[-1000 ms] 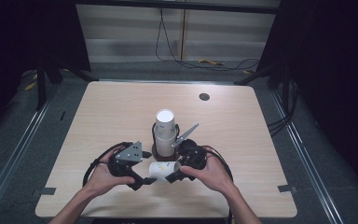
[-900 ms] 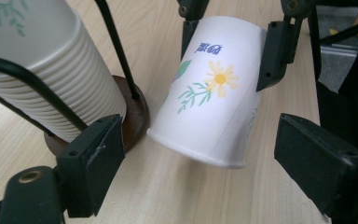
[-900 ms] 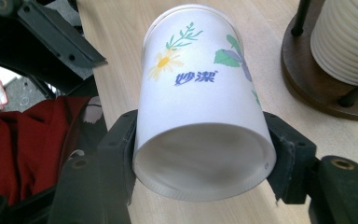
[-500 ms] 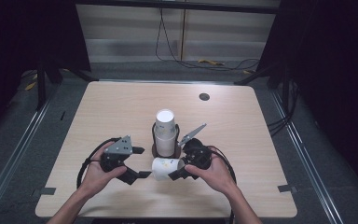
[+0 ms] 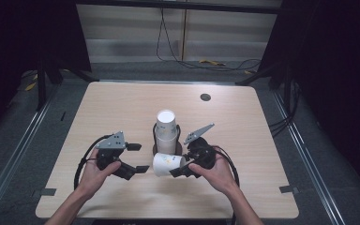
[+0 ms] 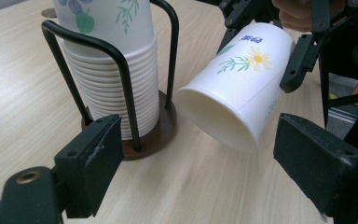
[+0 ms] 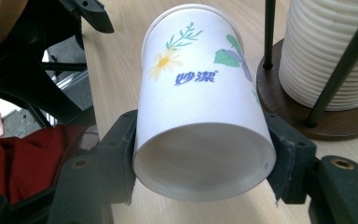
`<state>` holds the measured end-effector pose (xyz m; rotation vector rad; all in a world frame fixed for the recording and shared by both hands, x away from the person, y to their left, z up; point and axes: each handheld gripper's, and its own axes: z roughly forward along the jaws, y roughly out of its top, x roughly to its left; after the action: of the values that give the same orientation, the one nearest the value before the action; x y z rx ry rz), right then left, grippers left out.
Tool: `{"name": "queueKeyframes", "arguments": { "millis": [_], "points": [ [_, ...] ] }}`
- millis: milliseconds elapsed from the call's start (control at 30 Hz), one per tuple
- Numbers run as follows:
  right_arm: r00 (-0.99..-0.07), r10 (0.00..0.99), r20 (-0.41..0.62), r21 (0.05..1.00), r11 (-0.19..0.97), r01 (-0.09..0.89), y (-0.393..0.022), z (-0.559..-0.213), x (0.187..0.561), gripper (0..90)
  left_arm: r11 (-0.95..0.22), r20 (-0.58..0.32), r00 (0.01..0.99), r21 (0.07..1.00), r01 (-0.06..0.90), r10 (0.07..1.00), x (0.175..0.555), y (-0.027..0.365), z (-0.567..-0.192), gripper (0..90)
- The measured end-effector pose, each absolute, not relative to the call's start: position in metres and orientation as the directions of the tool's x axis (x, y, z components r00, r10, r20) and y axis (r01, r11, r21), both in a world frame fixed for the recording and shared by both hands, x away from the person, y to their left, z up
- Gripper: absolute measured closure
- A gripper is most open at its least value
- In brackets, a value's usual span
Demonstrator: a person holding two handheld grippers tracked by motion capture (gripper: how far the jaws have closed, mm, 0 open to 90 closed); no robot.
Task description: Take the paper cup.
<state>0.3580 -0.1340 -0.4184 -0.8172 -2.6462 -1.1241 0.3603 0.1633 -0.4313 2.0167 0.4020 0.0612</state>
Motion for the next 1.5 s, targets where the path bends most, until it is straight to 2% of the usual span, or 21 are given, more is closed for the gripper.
{"name": "queueKeyframes", "arguments": {
  "millis": [267, 867, 1500],
  "points": [
    [-0.844, 0.407, 0.35, 0.652, 0.542, 0.531, -0.1374, -0.4196, 0.3575, 36.4, -0.371, -0.149, 0.952, 0.896, 0.244, 0.266, 0.3586, 0.1593, -0.4329, 15.7],
    [-0.868, 0.351, 0.351, 0.724, 0.485, 0.49, -0.1392, -0.4181, 0.3548, 36.5, -0.312, -0.194, 0.944, 0.909, 0.275, 0.267, 0.3555, 0.1564, -0.4335, 15.6],
    [-0.884, 0.319, 0.342, 0.788, 0.414, 0.455, -0.1429, -0.4137, 0.352, 36.8, -0.272, -0.196, 0.947, 0.925, 0.264, 0.253, 0.3527, 0.156, -0.4298, 15.6]
  ]
}}
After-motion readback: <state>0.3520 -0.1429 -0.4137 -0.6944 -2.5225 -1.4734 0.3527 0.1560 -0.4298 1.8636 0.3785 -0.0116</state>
